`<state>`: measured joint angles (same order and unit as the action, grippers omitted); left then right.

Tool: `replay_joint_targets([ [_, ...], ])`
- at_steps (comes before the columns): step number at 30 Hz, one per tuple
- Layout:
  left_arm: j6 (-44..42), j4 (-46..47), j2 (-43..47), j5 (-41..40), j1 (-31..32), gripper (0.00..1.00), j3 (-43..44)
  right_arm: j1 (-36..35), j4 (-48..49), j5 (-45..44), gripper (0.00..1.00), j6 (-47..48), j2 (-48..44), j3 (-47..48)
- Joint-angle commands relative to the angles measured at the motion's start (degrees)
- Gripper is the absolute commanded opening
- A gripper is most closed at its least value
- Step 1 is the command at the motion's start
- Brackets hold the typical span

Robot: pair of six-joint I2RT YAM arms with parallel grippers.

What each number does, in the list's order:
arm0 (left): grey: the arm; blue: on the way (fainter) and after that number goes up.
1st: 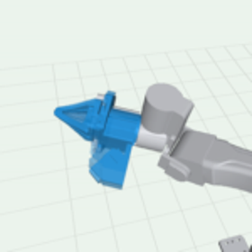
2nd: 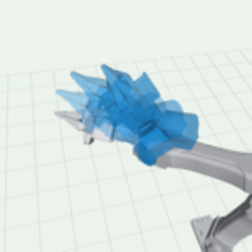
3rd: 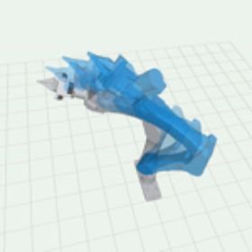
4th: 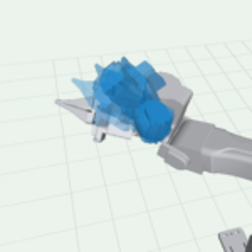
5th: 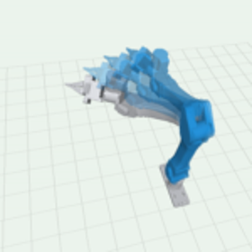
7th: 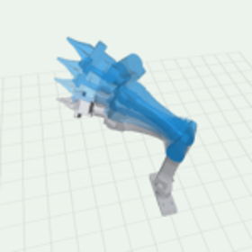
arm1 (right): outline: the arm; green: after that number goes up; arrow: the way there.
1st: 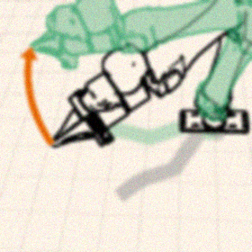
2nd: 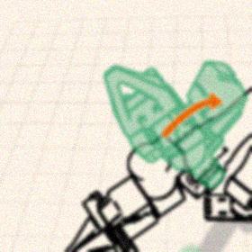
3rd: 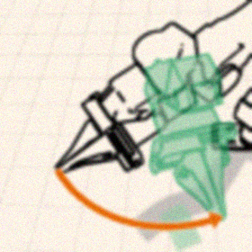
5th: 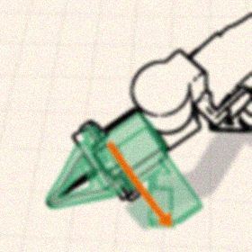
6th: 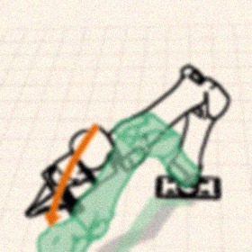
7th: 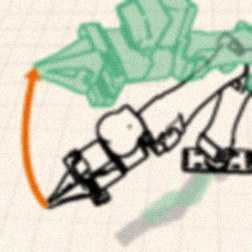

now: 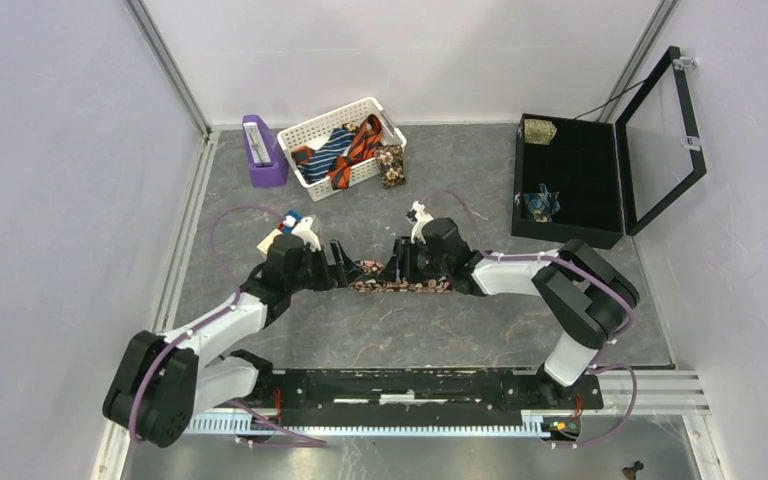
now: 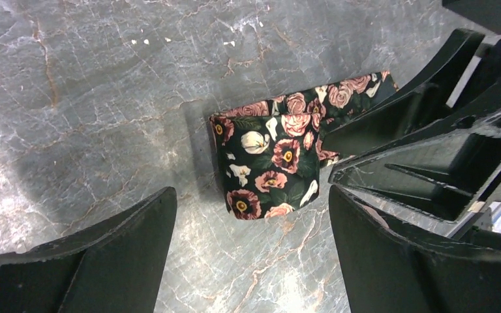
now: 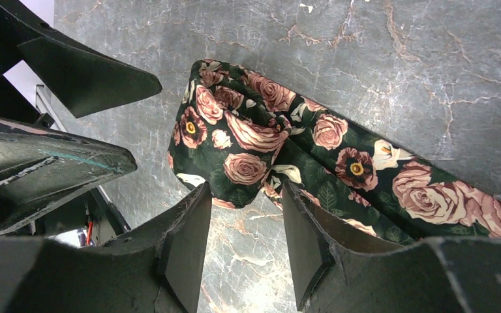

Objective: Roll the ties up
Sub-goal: Roll the tie at the center of the board.

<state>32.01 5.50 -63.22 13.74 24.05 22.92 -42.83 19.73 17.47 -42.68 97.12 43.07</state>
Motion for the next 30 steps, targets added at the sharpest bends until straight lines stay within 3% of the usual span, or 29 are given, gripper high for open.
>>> replay_joint_targets([
  [1, 3.3, 10.8, -2.0, 5.7, -2.1, 0.91, -2.2, -0.4, 3.2, -0.8, 0.51, -1.0, 1.6, 2.6],
  [30, 4.2, 20.5, -12.3, 11.0, -3.3, 0.85, -5.1, -0.3, 5.2, -0.2, 0.62, -2.8, 3.7, 4.0],
])
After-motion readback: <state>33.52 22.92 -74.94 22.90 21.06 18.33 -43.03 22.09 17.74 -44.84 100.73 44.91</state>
